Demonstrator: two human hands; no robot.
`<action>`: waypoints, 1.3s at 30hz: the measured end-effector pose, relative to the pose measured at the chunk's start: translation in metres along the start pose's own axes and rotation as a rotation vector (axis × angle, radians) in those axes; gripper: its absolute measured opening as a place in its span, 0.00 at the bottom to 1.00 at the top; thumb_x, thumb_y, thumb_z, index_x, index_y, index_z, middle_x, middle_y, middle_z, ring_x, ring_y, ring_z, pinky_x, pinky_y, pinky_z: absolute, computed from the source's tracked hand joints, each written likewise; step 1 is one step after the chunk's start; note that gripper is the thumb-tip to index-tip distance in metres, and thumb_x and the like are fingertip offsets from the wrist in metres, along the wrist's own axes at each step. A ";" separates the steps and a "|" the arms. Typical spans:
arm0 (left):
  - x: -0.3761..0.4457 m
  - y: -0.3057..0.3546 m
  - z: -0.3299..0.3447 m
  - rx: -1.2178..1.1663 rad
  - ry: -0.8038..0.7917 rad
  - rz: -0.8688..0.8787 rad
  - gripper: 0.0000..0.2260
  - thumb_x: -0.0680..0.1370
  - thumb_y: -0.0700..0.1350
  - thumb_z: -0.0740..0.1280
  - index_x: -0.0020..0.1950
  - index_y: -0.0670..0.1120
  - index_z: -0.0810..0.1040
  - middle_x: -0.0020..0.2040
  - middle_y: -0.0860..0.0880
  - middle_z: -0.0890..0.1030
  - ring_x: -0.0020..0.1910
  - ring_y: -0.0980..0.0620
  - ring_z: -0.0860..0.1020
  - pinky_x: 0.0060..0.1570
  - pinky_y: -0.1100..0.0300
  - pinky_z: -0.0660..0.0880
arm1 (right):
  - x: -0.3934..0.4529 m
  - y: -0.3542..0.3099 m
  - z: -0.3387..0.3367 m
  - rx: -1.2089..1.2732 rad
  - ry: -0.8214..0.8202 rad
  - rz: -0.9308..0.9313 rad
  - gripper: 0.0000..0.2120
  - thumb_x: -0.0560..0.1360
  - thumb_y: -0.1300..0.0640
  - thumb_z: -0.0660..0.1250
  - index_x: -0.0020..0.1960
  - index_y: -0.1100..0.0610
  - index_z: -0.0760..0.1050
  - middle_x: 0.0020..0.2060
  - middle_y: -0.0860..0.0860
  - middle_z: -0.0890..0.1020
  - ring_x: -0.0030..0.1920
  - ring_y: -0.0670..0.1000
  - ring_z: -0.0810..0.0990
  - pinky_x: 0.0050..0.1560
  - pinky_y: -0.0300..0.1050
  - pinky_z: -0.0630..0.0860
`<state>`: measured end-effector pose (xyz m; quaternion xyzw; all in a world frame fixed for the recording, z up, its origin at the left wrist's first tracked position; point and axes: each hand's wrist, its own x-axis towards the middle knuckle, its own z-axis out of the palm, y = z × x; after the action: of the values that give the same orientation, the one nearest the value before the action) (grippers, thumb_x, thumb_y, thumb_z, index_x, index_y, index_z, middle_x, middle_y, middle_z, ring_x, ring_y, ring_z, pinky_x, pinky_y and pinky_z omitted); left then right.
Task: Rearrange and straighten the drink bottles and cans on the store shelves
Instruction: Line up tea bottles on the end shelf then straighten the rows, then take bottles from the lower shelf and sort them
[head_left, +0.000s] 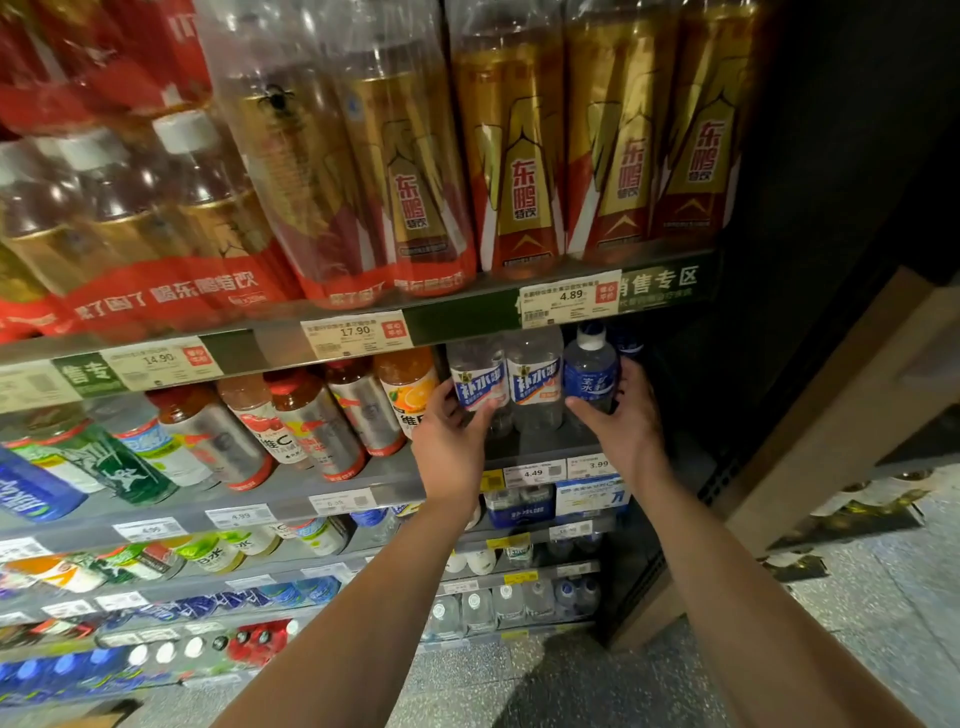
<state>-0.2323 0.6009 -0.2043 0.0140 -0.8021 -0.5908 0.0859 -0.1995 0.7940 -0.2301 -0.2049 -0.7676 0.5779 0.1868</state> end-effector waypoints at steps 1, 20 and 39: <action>0.001 0.000 -0.002 0.005 -0.017 -0.004 0.25 0.73 0.52 0.78 0.67 0.46 0.78 0.54 0.53 0.86 0.52 0.61 0.83 0.53 0.57 0.82 | -0.003 -0.001 0.002 0.008 0.016 -0.006 0.39 0.68 0.57 0.79 0.74 0.52 0.64 0.68 0.51 0.73 0.67 0.50 0.74 0.69 0.55 0.72; 0.004 -0.044 -0.179 -0.037 0.221 0.028 0.06 0.78 0.37 0.68 0.46 0.48 0.81 0.39 0.57 0.83 0.39 0.64 0.80 0.43 0.69 0.74 | -0.111 -0.082 0.169 -0.031 -0.037 -0.148 0.33 0.75 0.51 0.73 0.76 0.55 0.62 0.62 0.43 0.71 0.59 0.37 0.68 0.53 0.20 0.61; 0.035 -0.098 -0.286 -0.168 -0.083 0.006 0.06 0.79 0.33 0.65 0.46 0.41 0.80 0.35 0.55 0.83 0.36 0.64 0.79 0.39 0.70 0.72 | -0.095 -0.084 0.217 -0.191 0.339 -0.070 0.35 0.60 0.47 0.80 0.62 0.53 0.71 0.56 0.52 0.80 0.55 0.53 0.80 0.55 0.49 0.78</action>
<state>-0.2306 0.2971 -0.2110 -0.0203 -0.7527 -0.6557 0.0553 -0.2406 0.5471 -0.2110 -0.2890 -0.7832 0.4528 0.3131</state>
